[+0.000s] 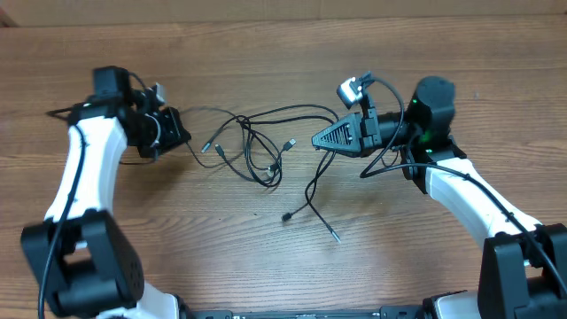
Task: Untangle cables
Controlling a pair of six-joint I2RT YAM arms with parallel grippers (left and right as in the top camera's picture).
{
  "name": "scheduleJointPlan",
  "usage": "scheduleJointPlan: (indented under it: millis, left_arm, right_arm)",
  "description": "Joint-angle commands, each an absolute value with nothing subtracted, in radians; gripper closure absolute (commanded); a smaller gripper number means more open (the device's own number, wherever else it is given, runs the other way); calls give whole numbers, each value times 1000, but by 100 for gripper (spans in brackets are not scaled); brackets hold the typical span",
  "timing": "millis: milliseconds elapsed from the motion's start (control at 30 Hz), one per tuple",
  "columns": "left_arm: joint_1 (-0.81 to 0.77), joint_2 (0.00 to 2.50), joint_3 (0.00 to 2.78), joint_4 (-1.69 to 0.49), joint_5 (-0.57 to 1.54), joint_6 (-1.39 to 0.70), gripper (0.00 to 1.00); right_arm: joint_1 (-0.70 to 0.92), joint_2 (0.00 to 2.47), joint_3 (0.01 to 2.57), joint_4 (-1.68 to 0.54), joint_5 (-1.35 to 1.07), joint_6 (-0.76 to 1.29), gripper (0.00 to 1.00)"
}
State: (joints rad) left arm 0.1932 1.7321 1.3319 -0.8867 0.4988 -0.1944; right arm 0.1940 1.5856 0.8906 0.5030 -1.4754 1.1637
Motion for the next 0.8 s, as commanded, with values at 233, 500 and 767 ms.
scheduleJointPlan:
  millis: [233,500,767]
  left_arm:
    - [221,1532,1338,-856,738,-149,95]
    - [221,1520,1338,-868,728,-150,93]
    - [206,1520,1338,-942,646,-150,55]
  right_arm:
    - [199,1568,877,-153,-785,638,92]
    - [213,1568,877,-474,-231,612,71]
    - [213,1568,877,-553,-124,612,12]
